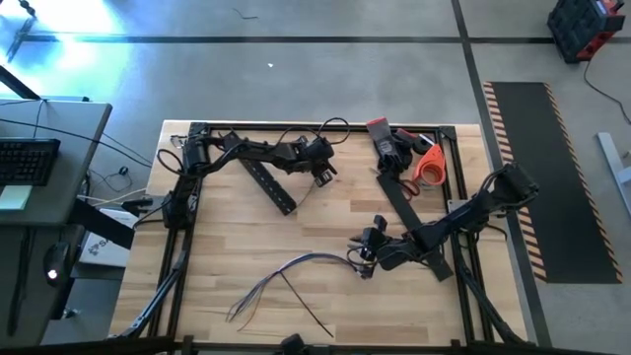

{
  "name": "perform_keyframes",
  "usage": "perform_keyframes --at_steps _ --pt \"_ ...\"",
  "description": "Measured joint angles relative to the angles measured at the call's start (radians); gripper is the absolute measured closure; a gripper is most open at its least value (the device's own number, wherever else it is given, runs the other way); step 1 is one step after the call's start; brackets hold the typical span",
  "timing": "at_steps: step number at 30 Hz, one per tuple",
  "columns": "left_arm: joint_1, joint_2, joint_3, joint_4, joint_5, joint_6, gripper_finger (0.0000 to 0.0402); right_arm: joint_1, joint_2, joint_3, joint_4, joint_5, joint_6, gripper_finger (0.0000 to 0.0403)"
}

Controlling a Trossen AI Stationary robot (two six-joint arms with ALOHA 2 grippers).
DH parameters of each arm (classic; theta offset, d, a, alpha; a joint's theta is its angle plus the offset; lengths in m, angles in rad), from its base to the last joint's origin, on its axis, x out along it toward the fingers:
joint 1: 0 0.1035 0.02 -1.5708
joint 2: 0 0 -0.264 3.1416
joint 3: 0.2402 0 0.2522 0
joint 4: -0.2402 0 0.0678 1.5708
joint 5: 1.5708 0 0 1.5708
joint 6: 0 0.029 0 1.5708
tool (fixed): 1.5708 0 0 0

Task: Ziptie cables
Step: Wrap the cable wires with the black zip tie

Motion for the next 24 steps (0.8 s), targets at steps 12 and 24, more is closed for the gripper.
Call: perform_keyframes --at_steps 12,24 --pt "0.011 -0.002 0.000 -0.037 0.051 -0.034 0.0360 0.139 0.000 0.000 0.068 0.061 0.120 0.0320" --pt "-0.154 -0.068 -0.002 -0.004 0.077 0.075 0.0401 0.282 0.003 0.000 0.120 0.280 0.121 0.0320"
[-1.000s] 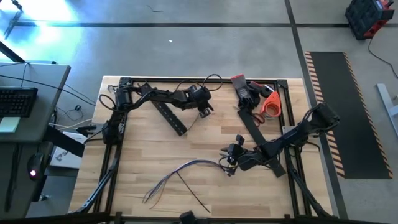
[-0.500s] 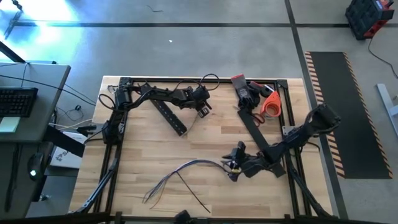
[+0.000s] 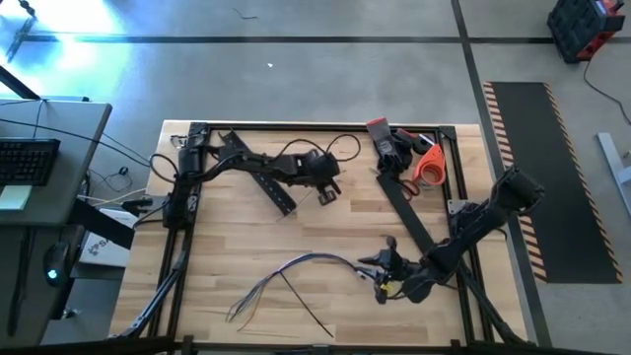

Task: Ziptie cables
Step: Wrap the cable wires with the black zip tie

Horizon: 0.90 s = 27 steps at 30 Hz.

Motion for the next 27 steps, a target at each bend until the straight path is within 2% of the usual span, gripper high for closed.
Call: perform_keyframes --at_steps 3,7,11,14,16,19,23,27 --pt "-0.071 -0.033 0.000 0.024 -0.013 0.026 0.0401 0.007 0.002 0.000 0.007 0.032 -0.004 0.0320" --pt "-0.190 -0.086 0.000 0.034 -0.015 0.041 0.0401 0.032 0.002 0.006 0.071 0.114 -0.129 0.0320" --pt "-0.343 -0.157 0.000 0.024 -0.115 0.046 0.0402 0.093 0.002 0.053 0.085 0.288 -0.266 0.0320" --pt "-0.468 -0.222 0.000 0.028 -0.210 0.058 0.0401 0.118 0.002 0.077 0.085 0.343 -0.339 0.0320" --pt "-0.535 -0.250 0.002 0.033 -0.251 0.068 0.0401 0.116 0.002 0.084 0.093 0.331 -0.349 0.0320" --pt "-0.626 -0.261 0.002 0.041 -0.320 0.068 0.0401 0.086 0.002 0.111 0.105 0.222 -0.379 0.0317" --pt "-0.719 -0.254 0.002 0.055 -0.372 0.057 0.0401 0.039 0.002 0.179 0.115 0.069 -0.503 0.0295" --pt "-0.773 -0.232 -0.006 0.058 -0.441 0.023 0.0401 0.012 0.019 0.253 0.111 0.017 -0.635 0.0270"
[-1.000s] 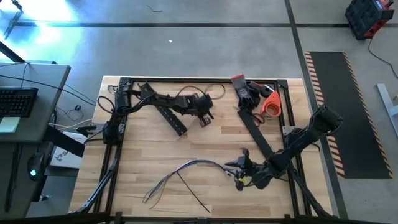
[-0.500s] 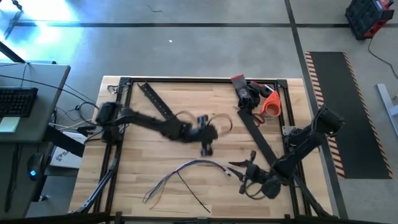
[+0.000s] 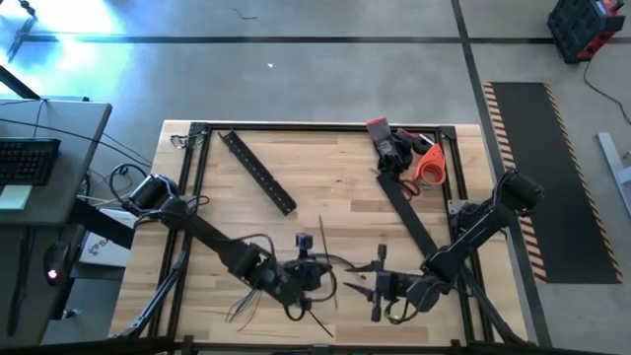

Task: Ziptie cables
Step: Wrap the cable wires with the black zip tie

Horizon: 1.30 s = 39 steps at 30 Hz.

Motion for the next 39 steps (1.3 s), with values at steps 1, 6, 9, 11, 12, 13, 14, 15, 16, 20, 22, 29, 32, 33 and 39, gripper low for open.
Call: perform_keyframes --at_steps 1,6,9,11,12,13,14,15,16,20,22,29,32,33,39 --pt "-0.010 0.004 -0.001 -0.008 -0.010 -0.012 0.0401 -0.005 0.006 0.017 -0.024 -0.031 -0.037 0.0265" --pt "-0.029 0.010 -0.001 -0.037 -0.024 -0.064 0.0401 -0.035 0.055 0.105 -0.212 -0.154 -0.072 0.0248" --pt "-0.028 0.013 -0.001 -0.079 -0.030 -0.092 0.0401 -0.041 0.078 0.161 -0.297 -0.217 -0.071 0.0240" --pt "-0.028 0.013 -0.001 -0.104 -0.031 -0.127 0.0401 -0.040 0.091 0.199 -0.355 -0.266 -0.062 0.0235" --pt "-0.028 0.013 -0.001 -0.120 -0.033 -0.147 0.0401 -0.040 0.097 0.217 -0.385 -0.294 -0.049 0.0232" --pt "-0.028 0.013 -0.001 -0.134 -0.032 -0.167 0.0401 -0.039 0.104 0.234 -0.425 -0.327 -0.037 0.0229" --pt "-0.028 0.013 -0.005 -0.140 -0.032 -0.184 0.0401 -0.039 0.117 0.247 -0.459 -0.367 -0.024 0.0227" --pt "-0.029 0.013 -0.011 -0.139 -0.032 -0.194 0.0401 -0.039 0.133 0.257 -0.484 -0.405 -0.016 0.0224" --pt "-0.030 0.013 -0.019 -0.140 -0.032 -0.206 0.0401 -0.039 0.155 0.262 -0.504 -0.437 0.001 0.0221" --pt "-0.033 0.013 -0.071 -0.122 -0.033 -0.258 0.0401 -0.048 0.255 0.281 -0.515 -0.549 0.065 0.0209" --pt "-0.033 0.013 -0.096 -0.107 -0.033 -0.288 0.0401 -0.060 0.302 0.307 -0.523 -0.596 0.055 0.0204" --pt "-0.033 0.013 -0.156 -0.088 -0.028 -0.336 0.0401 -0.107 0.418 0.406 -0.535 -0.686 0.002 0.0197" --pt "-0.033 0.013 -0.170 -0.083 -0.024 -0.364 0.0401 -0.134 0.443 0.417 -0.559 -0.750 0.032 0.0202" --pt "-0.032 0.013 -0.178 -0.075 -0.022 -0.372 0.0401 -0.142 0.449 0.416 -0.566 -0.777 0.042 0.0204" --pt "-0.006 0.024 -0.279 0.136 0.002 -0.360 0.0401 -0.173 0.450 0.413 -0.660 -0.843 0.162 0.0210"
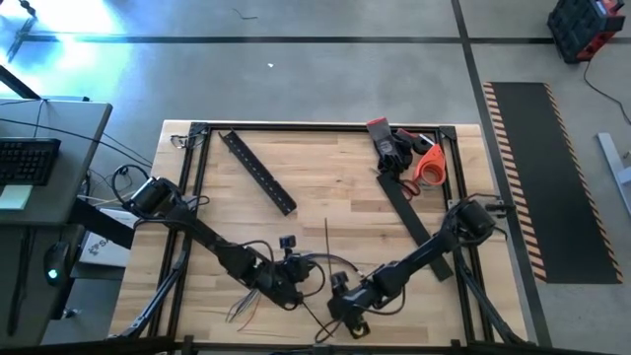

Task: Ziptie cables
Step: Wrap the cable wires with the black zip tie

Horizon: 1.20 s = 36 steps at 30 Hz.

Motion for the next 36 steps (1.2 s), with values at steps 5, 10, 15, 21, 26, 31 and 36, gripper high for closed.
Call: perform_keyframes --at_steps 5,10,15,21,26,31,36 --pt "0.059 0.020 -0.065 0.084 0.065 0.041 0.0378 0.001 -0.002 0.002 -0.046 -0.004 0.144 0.0210" --pt "0.113 0.021 -0.114 0.116 0.170 0.038 0.0339 0.033 -0.007 0.002 -0.079 0.018 0.278 0.0210" --pt "0.135 0.022 -0.131 0.143 0.247 0.038 0.0304 0.097 -0.031 -0.005 -0.078 0.152 0.370 0.0210" --pt "0.128 0.022 -0.132 0.140 0.242 0.039 0.0287 0.184 -0.089 -0.004 -0.144 0.452 0.605 0.0210" --pt "0.121 0.022 -0.132 0.138 0.242 0.039 0.0286 0.226 -0.066 -0.006 -0.210 0.571 0.869 0.0210" --pt "0.116 0.022 -0.132 0.138 0.242 0.039 0.0286 0.246 -0.015 -0.006 -0.229 0.605 1.007 0.0210" --pt "0.117 0.030 -0.132 0.140 0.243 0.042 0.0286 0.248 0.025 0.000 -0.243 0.591 1.064 0.0212"
